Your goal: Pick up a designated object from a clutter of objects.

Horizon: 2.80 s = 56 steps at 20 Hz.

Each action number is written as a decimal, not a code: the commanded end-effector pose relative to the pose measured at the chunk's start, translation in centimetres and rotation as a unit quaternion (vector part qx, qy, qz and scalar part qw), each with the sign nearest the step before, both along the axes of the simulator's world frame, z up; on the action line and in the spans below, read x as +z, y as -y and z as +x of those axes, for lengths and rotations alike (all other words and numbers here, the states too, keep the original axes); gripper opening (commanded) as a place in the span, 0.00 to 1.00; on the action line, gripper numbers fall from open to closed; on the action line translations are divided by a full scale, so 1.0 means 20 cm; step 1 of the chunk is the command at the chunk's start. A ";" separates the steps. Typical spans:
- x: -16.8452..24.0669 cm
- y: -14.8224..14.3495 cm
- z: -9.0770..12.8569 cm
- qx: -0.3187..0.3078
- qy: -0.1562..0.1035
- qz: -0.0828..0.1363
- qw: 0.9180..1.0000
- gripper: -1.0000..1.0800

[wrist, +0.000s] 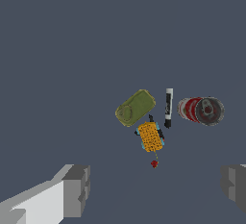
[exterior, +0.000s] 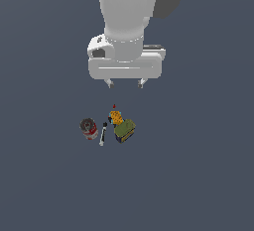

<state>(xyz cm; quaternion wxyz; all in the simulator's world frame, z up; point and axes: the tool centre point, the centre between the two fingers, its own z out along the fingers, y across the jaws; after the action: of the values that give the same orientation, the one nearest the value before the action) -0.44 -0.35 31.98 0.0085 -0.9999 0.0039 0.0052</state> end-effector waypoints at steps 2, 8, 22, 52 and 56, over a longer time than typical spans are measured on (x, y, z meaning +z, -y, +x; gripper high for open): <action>0.00 0.00 0.00 0.000 0.000 0.000 1.000 0.96; 0.02 0.01 0.01 0.009 -0.002 -0.003 1.000 0.96; -0.07 0.02 0.04 -0.026 -0.003 -0.003 1.000 0.96; -0.92 0.03 0.14 -0.370 -0.001 -0.007 0.929 0.96; -0.99 0.03 0.14 -0.398 0.000 -0.009 0.918 0.96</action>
<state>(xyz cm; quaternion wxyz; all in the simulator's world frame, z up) 2.35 -0.93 12.66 0.0017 -0.9206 0.3905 0.0021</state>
